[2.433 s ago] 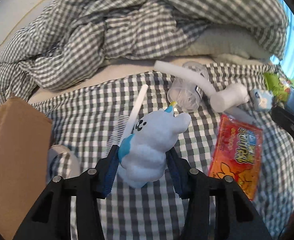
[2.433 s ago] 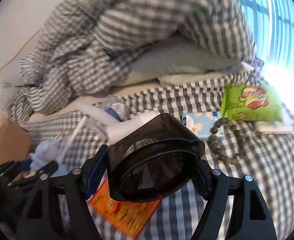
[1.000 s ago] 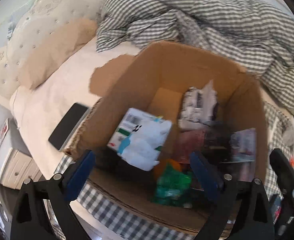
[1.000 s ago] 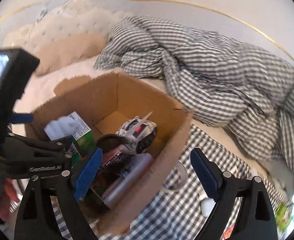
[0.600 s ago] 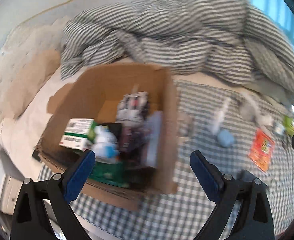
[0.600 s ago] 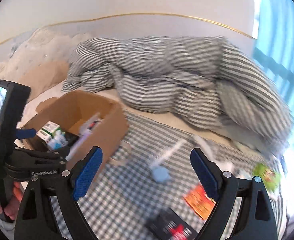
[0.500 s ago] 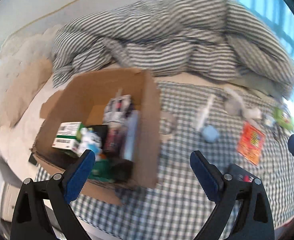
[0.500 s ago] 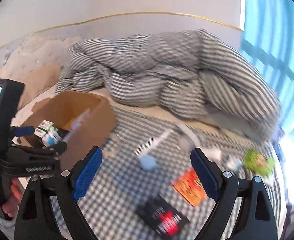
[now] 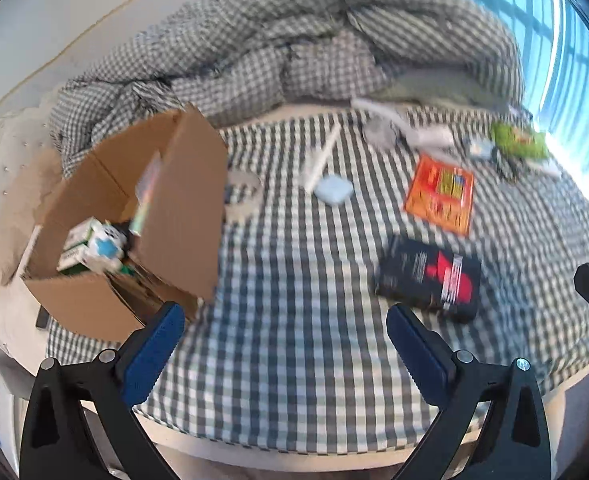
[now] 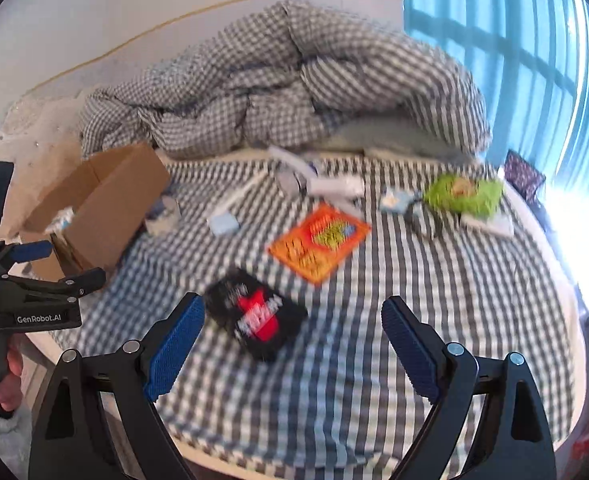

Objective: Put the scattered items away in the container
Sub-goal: 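Move both grippers back over the items on the bed, then grasp the white hair dryer with the left gripper while the right grasps the bead bracelet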

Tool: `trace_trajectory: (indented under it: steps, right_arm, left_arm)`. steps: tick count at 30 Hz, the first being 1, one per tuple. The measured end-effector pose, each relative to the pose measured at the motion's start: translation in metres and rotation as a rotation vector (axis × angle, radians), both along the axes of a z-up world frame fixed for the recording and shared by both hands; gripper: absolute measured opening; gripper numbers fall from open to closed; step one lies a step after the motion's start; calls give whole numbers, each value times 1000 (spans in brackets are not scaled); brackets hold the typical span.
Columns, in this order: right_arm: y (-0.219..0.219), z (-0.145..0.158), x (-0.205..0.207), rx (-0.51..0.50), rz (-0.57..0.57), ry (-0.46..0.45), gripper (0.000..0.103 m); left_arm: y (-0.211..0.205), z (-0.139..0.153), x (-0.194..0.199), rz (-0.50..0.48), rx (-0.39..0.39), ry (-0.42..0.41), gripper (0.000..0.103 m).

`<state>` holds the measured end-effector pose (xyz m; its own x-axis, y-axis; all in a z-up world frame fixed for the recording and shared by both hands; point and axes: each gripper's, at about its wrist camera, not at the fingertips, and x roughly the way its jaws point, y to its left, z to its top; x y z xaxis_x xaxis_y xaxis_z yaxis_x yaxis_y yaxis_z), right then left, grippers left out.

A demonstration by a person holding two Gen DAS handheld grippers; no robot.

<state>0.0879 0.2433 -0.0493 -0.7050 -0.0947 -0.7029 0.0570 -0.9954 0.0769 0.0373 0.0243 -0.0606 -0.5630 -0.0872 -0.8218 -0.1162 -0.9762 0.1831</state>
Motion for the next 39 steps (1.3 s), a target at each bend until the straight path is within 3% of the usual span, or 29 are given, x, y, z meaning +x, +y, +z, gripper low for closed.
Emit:
trace_trajectory:
  steps: [6,12,19,24,28,33,39]
  right_arm:
    - [10,-43,-17,-40,-49,-10,90]
    - [16,-85,-78,-62,-95,-30,90]
    - [34,-110,-159,-119,-145,-187,90]
    - [43,-113,-167,-126,-196,-305,90]
    - [39,-113,-166,-95,-251,-388,90]
    - [53,-101,-170,-73,-305,-370,90]
    - [112,-83,-194,23,-341,-328,90]
  left_arm:
    - [2,-35,-14,-2,28,36,103]
    - [11,-66,-57,2,26,101,103]
    - [26,-53,-119,-23,78,85,103]
    - [27,-32,-141,-33,49,65,103]
    - [29,-41,-156,-70,18,25,103]
    - [39,-59,-171,-80,-12,-25,103]
    - [74,-64,-189,-73,21,-46,103]
